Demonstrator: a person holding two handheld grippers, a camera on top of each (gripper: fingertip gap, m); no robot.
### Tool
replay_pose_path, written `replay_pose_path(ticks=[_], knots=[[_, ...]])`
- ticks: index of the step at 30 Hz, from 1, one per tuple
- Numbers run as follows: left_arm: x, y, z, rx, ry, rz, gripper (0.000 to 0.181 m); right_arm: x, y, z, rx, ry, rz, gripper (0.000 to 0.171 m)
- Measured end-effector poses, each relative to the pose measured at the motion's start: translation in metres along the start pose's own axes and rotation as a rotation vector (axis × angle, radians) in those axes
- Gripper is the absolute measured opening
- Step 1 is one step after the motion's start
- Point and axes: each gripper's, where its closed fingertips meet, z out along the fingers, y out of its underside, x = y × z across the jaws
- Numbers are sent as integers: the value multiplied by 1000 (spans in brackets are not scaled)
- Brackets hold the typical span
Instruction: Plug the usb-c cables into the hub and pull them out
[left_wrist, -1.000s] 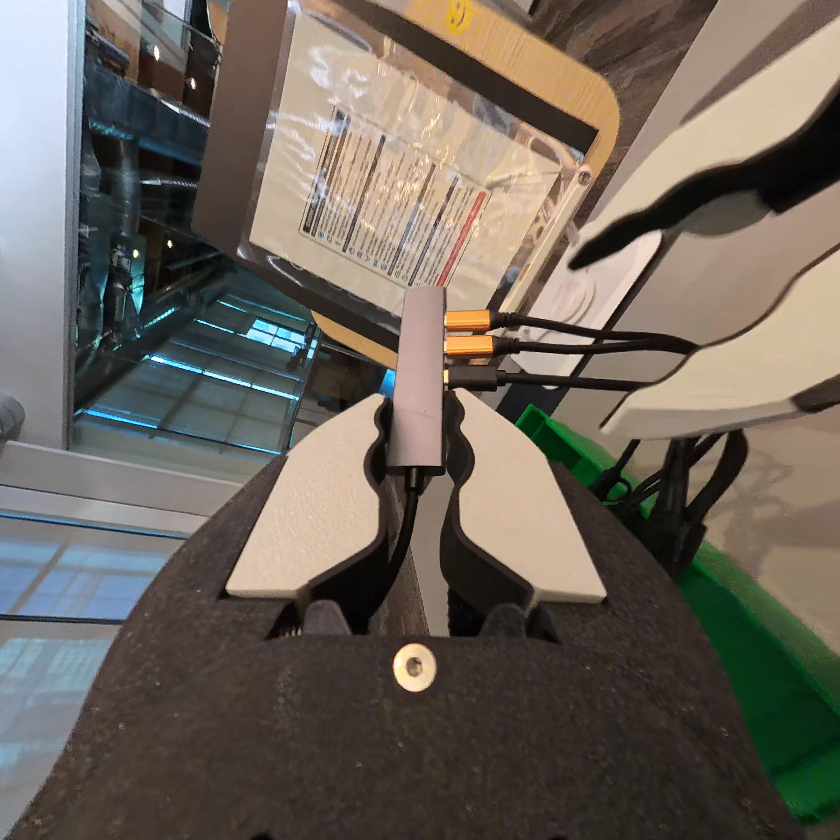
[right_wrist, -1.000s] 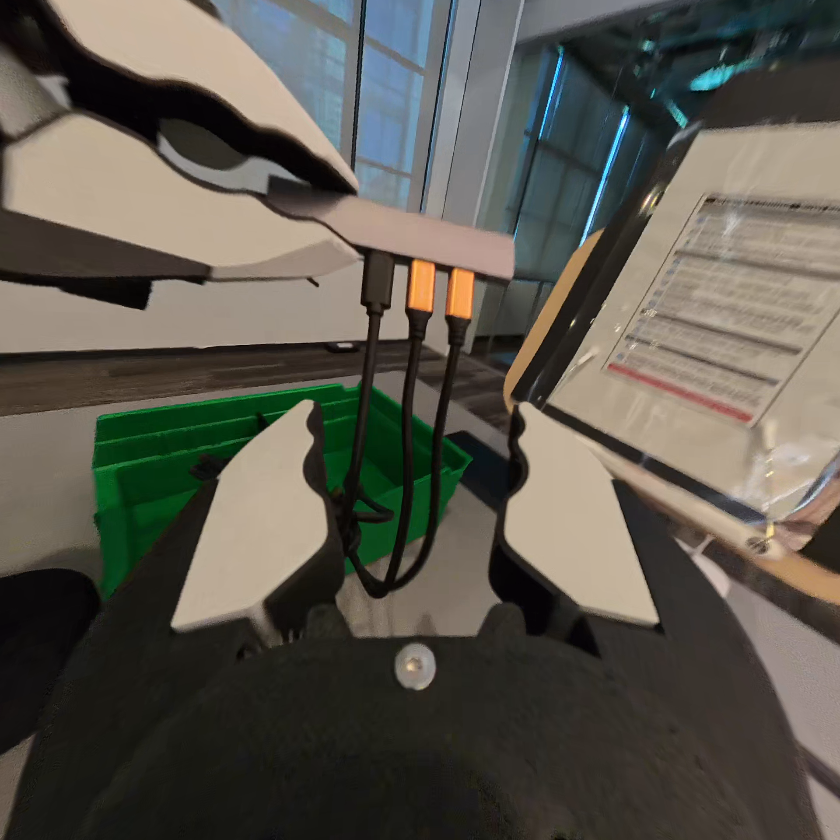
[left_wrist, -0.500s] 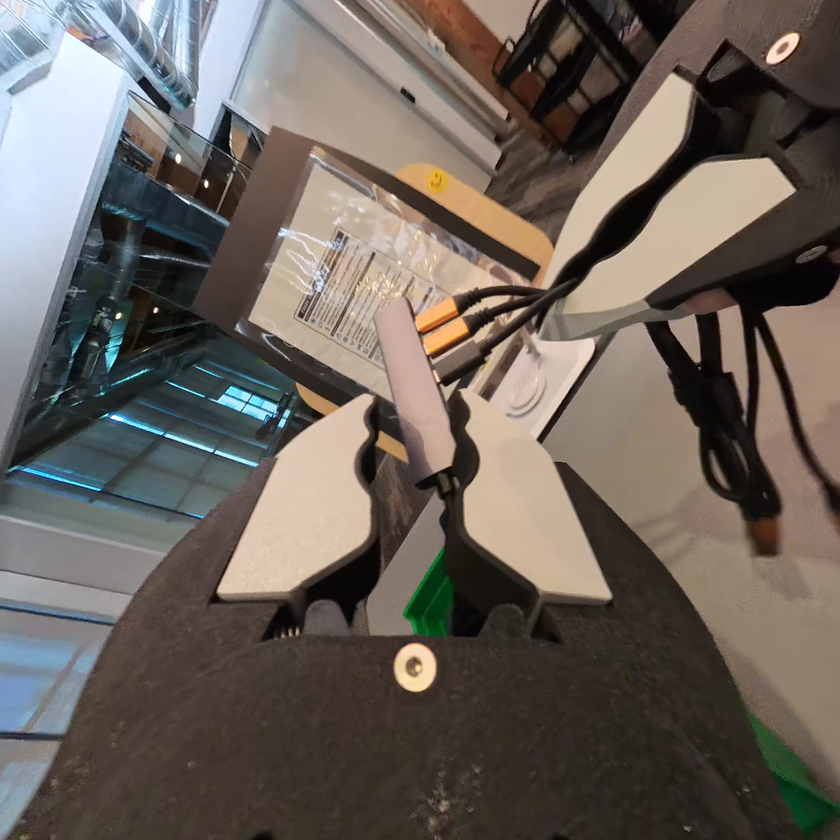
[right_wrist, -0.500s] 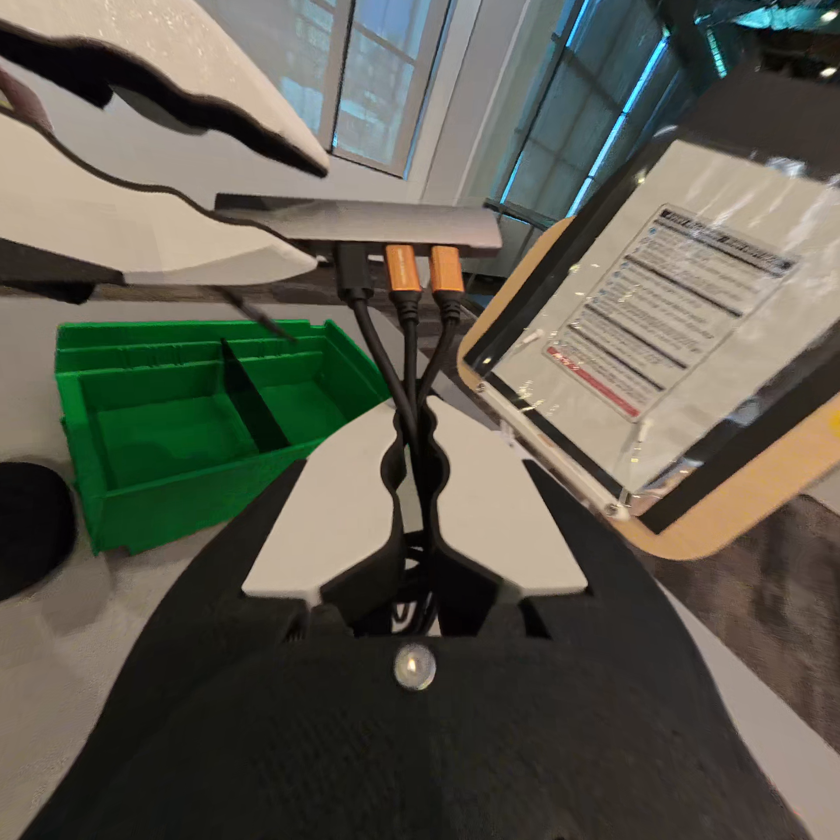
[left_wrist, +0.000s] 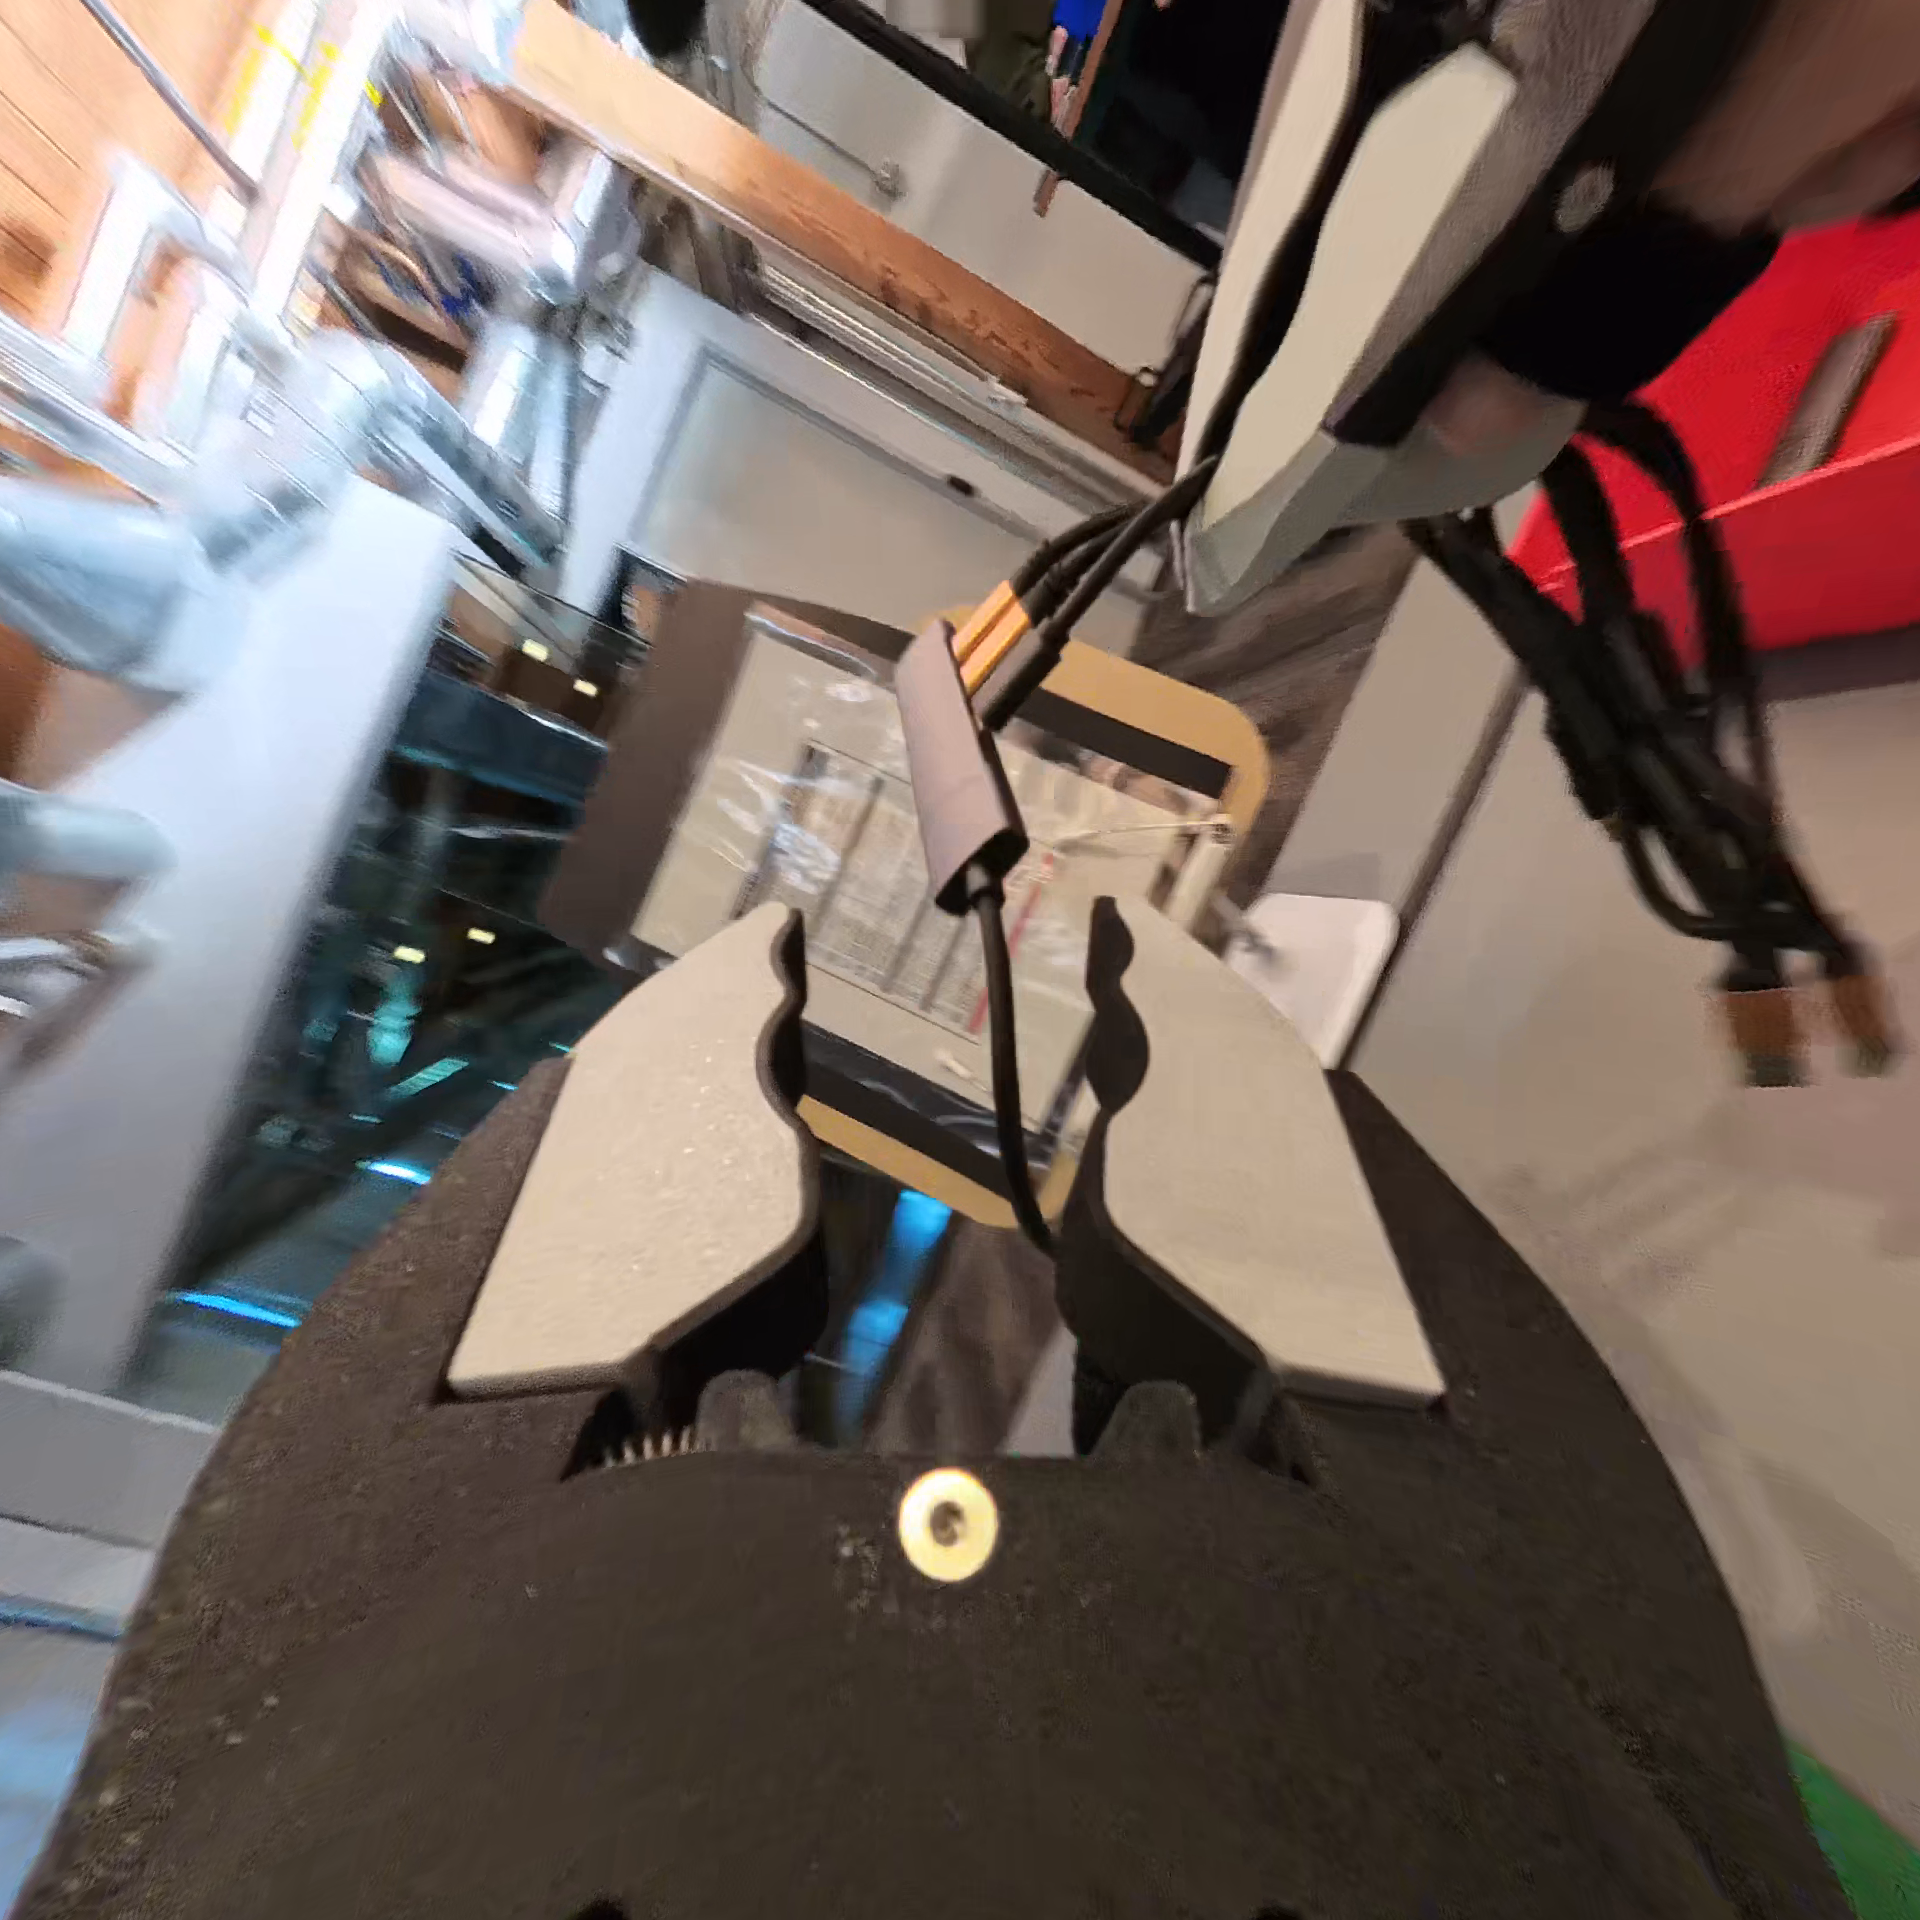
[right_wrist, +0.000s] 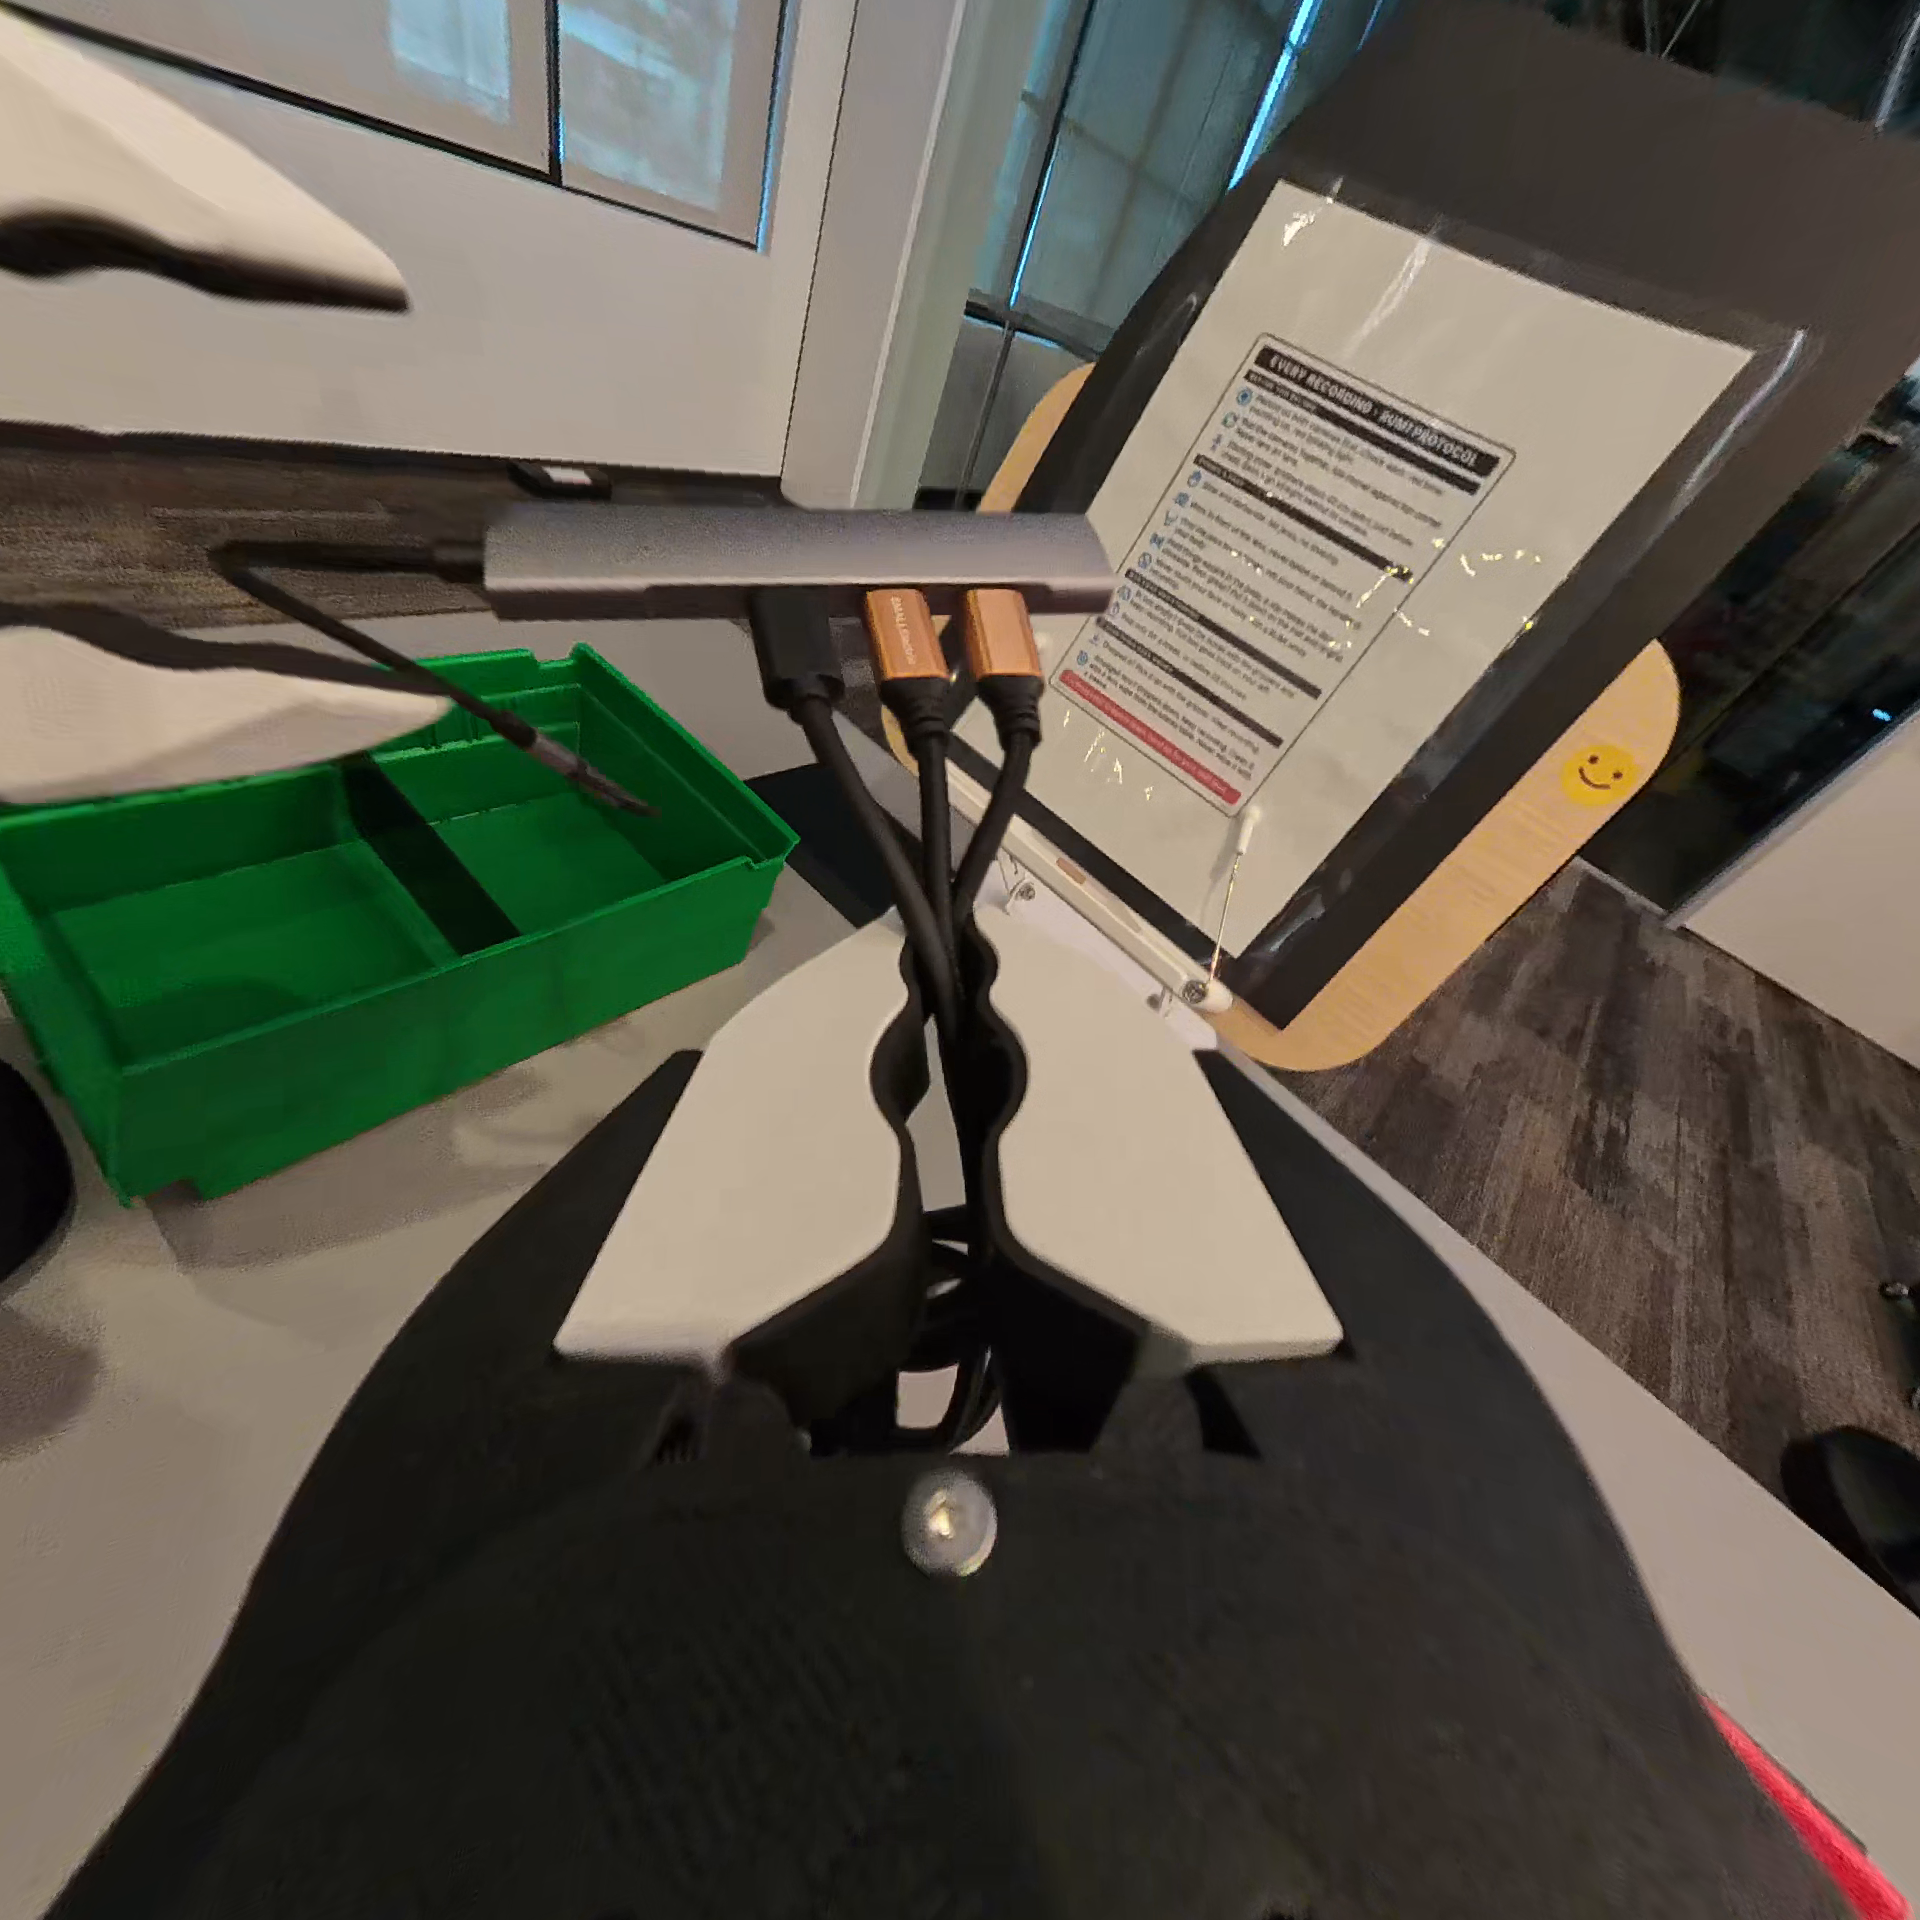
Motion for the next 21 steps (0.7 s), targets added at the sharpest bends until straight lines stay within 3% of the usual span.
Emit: replay_pose_path(ticks=[1,8,14,21], knots=[[3,-3,6,15,-32,53,51,0,2,-1,-16,-1,3,2],[21,13,34,-7,-83,234,48,-14,11,1,-118,-15,-50,3],[23,11,32,76,-104,293,20,-25,14,1,-162,-45,-73,3],[27,17,34,63,-66,305,19,-29,17,-2,-193,-70,-95,3]])
